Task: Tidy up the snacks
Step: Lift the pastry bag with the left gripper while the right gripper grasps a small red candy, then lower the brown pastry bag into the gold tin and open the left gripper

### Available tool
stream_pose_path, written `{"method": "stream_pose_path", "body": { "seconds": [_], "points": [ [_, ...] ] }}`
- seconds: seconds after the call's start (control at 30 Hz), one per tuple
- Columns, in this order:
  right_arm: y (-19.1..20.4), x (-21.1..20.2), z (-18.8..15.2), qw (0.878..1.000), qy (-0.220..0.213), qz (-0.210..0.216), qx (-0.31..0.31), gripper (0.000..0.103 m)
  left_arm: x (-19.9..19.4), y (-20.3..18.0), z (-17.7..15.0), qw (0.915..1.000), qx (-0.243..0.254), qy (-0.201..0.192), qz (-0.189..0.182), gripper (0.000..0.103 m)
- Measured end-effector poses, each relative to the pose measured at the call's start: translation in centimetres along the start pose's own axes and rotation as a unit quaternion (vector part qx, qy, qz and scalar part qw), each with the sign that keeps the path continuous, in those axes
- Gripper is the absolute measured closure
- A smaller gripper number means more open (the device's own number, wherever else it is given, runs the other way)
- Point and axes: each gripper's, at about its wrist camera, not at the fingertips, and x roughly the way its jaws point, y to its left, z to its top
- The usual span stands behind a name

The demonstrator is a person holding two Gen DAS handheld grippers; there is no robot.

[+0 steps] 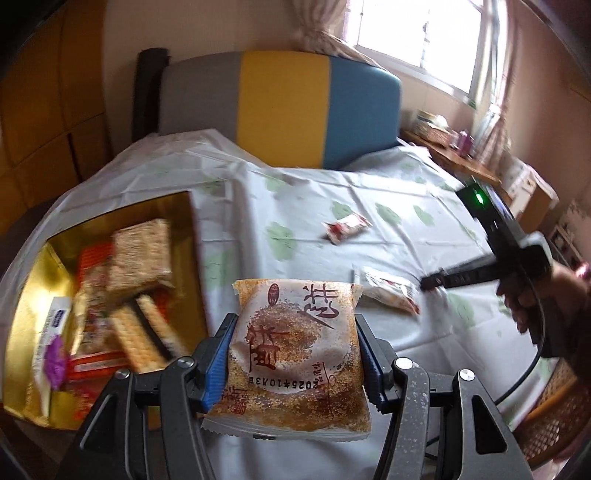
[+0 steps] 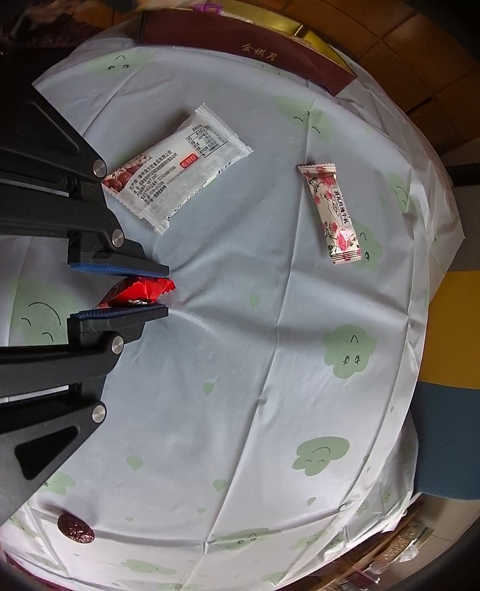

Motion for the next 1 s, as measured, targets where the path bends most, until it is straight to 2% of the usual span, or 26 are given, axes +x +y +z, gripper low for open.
{"method": "stream_pose_path", "body": {
  "seconds": [0.13,0.23,0.47,0.6,0.73,1.0],
  "points": [
    [0.9,0.1,-0.2,1.0,-0.003,-0.01,-0.013,0.089,-1.3,3.5,0.9,0.9985,-0.029,-0.015,0.044,0.043],
    [1.4,0.2,-0.3,1.0,-0.005,-0.016,-0.019,0.089,-1.8,7.4,1.5,0.9938,-0.06,-0.024,0.091,0.043],
    [1.9,0.3,-0.5,1.0,-0.006,-0.021,-0.022,0.089,0.0,16.7,3.0,0.9778,-0.112,0.002,0.177,0.041],
    [2.0,0.3,-0.6,0.999,-0.007,-0.022,-0.022,0.089,0.5,19.4,2.3,0.9688,-0.153,0.011,0.195,0.034],
    [1.9,0.3,-0.5,0.999,-0.006,-0.022,-0.023,0.089,-0.2,19.7,0.9,0.9636,-0.173,0.007,0.203,0.034],
    [1.7,0.3,-0.4,0.999,-0.007,-0.025,-0.029,0.089,-2.1,15.4,-0.9,0.9664,-0.142,0.002,0.214,0.034]
  ]
}}
